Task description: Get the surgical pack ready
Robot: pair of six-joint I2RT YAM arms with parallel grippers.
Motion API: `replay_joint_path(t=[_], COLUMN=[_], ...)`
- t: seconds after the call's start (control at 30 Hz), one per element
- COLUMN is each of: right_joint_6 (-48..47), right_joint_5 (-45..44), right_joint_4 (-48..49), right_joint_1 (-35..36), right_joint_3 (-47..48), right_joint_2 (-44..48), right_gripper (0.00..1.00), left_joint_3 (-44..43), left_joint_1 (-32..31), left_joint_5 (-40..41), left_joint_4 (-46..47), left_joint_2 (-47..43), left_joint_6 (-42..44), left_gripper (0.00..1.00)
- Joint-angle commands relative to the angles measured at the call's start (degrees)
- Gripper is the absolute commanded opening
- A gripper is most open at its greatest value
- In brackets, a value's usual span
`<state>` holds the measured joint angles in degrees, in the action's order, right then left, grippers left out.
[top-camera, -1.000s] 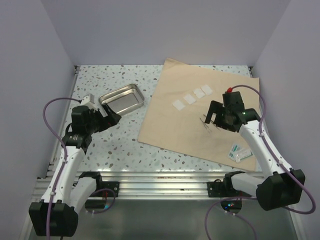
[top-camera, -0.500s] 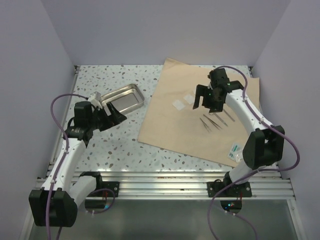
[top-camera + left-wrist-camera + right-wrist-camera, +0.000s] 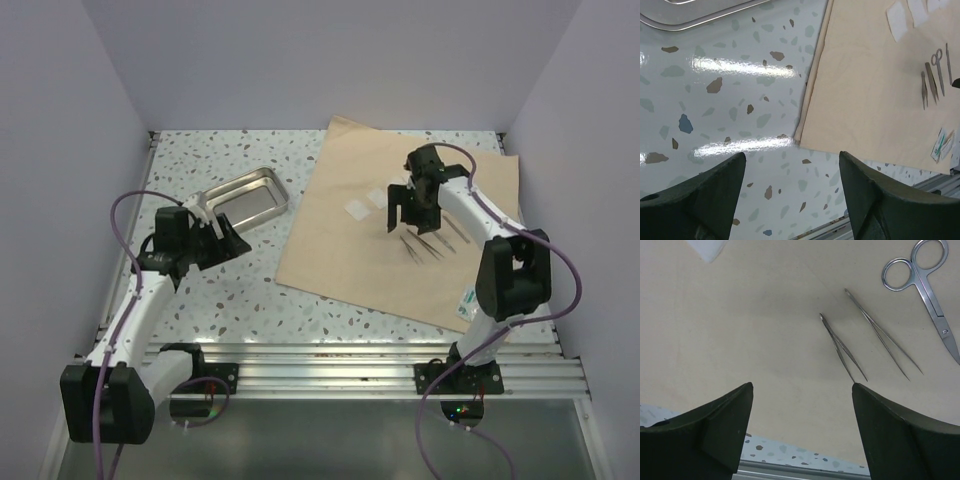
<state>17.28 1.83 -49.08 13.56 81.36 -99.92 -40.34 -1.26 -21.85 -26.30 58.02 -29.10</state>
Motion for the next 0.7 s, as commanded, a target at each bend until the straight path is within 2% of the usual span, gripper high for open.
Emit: replay_joint_path(t=[0.0, 0.03, 0.1, 0.13, 0.3, 0.67], right_joint_6=[-3.13, -3.56, -4.44, -4.71, -5.32, -6.12], right_joint_5=[-1.56, -1.56, -1.74, -1.65, -3.05, -7.18], right_joint_4=[2.31, 3.10, 4.95, 5.39, 7.42, 8.03], right_joint_1=[0.15, 0.06, 0.15, 0.15, 0.15, 0.06], right_joint_3=[-2.17, -2.61, -3.40, -3.40, -2.35, -1.29], right_joint_2=[-0.45, -0.80, -2.20, -2.73, -7.04, -10.56], right_gripper=[0.81, 0.72, 0.63, 0.53, 0.40, 0.40], left_joint_3=[-1.50, -1.41, -1.59, -1.76, -4.31, -6.07], left_joint_1=[-0.32, -0.41, -0.85, -1.03, -1.99, -3.40], left_joint_5=[-0.12, -0.21, -0.21, -0.21, 0.14, 1.02], left_joint_4=[-1.03, -1.20, -1.38, -1.29, -2.17, -3.40], left_joint_2=[0.51, 0.69, 1.30, 1.39, 3.68, 5.26], left_joint_6=[2.03, 2.21, 2.30, 2.30, 3.00, 4.40], left_gripper=[0.79, 0.78, 0.77, 0.76, 0.74, 0.73])
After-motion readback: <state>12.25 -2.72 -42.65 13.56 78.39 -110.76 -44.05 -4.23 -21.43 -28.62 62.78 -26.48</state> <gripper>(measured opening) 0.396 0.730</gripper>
